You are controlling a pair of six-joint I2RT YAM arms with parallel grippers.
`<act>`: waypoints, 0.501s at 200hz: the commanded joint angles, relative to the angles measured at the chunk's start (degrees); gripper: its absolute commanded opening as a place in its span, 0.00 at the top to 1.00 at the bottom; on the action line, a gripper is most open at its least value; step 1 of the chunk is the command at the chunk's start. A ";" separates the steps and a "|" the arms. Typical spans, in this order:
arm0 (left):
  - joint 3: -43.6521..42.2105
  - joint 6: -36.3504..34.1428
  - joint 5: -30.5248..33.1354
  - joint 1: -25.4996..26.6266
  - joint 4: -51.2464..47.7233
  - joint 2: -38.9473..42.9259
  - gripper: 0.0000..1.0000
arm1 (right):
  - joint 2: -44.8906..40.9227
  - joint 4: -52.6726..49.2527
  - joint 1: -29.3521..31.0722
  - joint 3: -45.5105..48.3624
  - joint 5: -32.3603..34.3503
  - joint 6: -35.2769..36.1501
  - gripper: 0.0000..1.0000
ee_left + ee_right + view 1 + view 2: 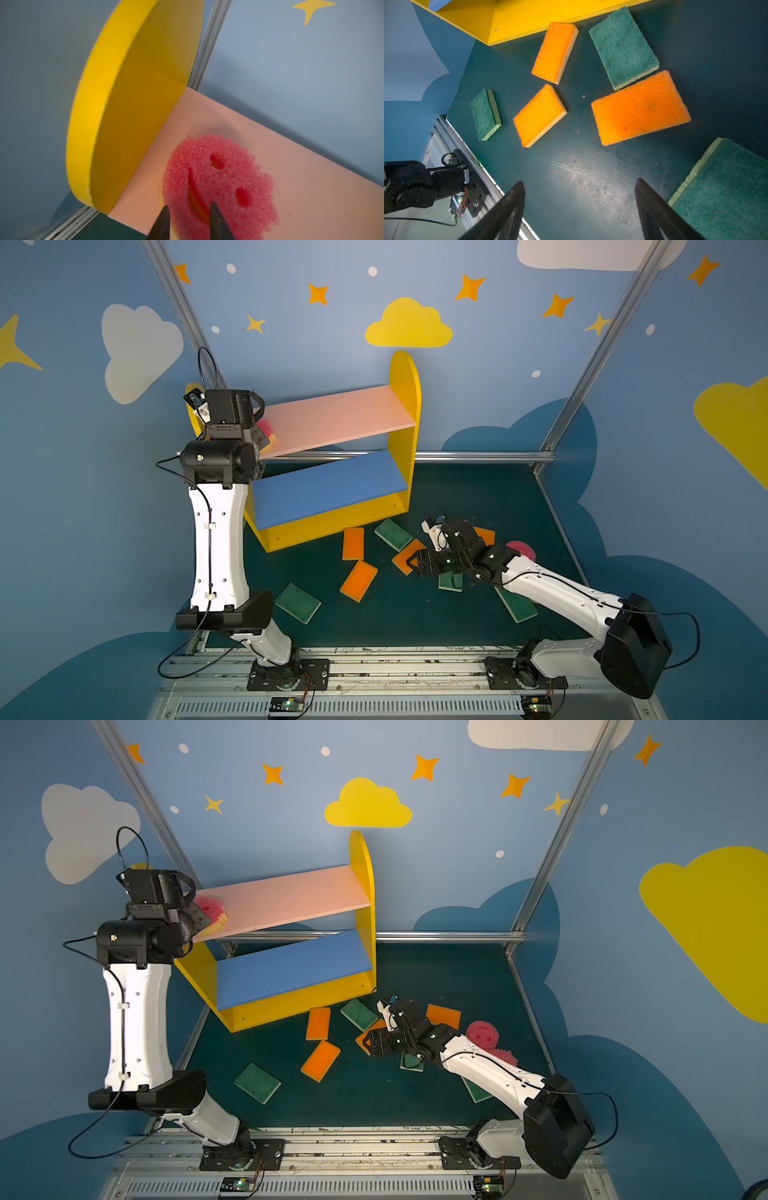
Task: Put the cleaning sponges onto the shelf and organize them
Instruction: 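Lift the pink sponge with the left gripper onto the pink top shelf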
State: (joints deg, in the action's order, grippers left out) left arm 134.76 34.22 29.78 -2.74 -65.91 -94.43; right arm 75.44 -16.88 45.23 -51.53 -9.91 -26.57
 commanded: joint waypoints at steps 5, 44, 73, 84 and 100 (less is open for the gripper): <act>-0.22 -0.19 -0.59 -0.17 1.04 1.34 0.59 | -0.74 0.45 0.41 0.20 0.49 0.03 0.18; -0.05 -0.30 -2.86 -0.16 2.25 1.92 0.50 | -0.38 0.31 0.41 0.11 0.74 0.20 0.18; 3.45 -4.29 -5.80 0.97 2.38 1.62 0.39 | -0.33 0.00 0.45 0.11 2.06 0.67 0.17; 4.80 -6.73 -6.13 2.16 2.81 1.70 0.35 | -0.34 -0.14 0.44 0.02 2.31 0.80 0.17; 6.29 -10.45 -6.22 5.02 3.81 1.98 0.30 | -0.46 -0.39 0.38 -0.06 2.35 0.90 0.17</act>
State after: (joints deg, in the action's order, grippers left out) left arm 137.97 30.22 25.23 -0.82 -64.45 -93.73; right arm 75.42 -16.93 45.28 -51.53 -8.69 -26.52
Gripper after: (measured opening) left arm 0.672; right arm 0.826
